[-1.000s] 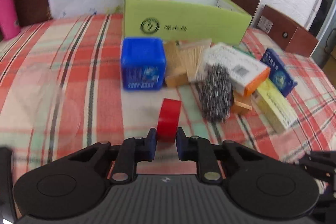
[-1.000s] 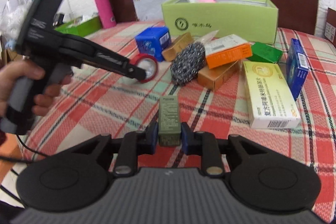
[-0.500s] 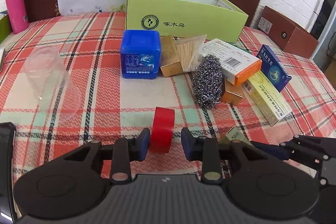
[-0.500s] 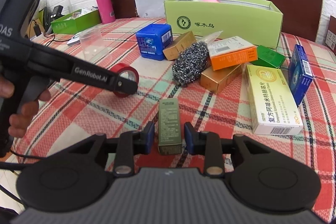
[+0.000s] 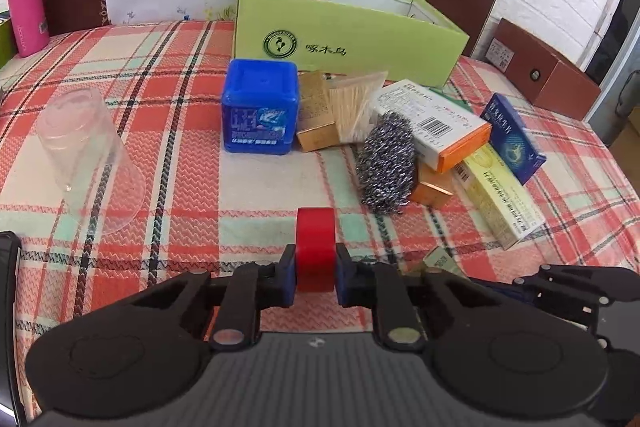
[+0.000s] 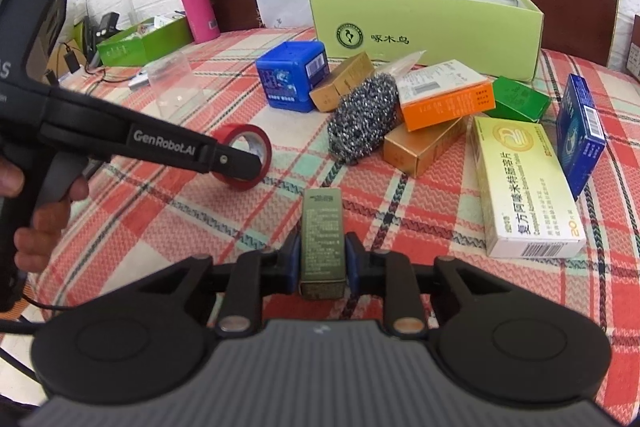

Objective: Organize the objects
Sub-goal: 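Carry the red tape with left tool while right tool carries the olive box to the lime box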

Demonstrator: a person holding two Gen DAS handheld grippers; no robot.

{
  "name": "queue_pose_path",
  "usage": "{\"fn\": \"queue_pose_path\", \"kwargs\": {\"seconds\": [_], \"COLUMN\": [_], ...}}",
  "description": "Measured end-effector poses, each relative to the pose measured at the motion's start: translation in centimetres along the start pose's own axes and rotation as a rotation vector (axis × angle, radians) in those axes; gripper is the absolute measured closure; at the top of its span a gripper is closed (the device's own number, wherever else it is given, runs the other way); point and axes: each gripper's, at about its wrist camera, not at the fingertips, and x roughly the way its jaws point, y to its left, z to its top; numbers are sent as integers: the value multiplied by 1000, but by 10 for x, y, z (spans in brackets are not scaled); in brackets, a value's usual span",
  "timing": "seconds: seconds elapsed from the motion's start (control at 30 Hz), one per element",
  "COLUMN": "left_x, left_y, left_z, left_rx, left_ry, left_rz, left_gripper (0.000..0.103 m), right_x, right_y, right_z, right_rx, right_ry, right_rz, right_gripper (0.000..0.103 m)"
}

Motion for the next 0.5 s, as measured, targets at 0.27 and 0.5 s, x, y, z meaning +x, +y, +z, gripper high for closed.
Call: {"fn": "queue_pose_path", "kwargs": {"seconds": [0.27, 0.5], "left_x": [-36, -32], "left_y": [-21, -52], "left_z": [55, 131], "left_rx": [44, 102], "left_ry": [-154, -258], "left_rz": [-99, -144], "left_gripper": [85, 85], "right_x": [-26, -37], "right_y": [-20, -49], "right_z": [46, 115], "right_rx": [-8, -25], "right_ry": [-113, -230], "right_rz": [-24, -73], "right_gripper": [81, 81]}}
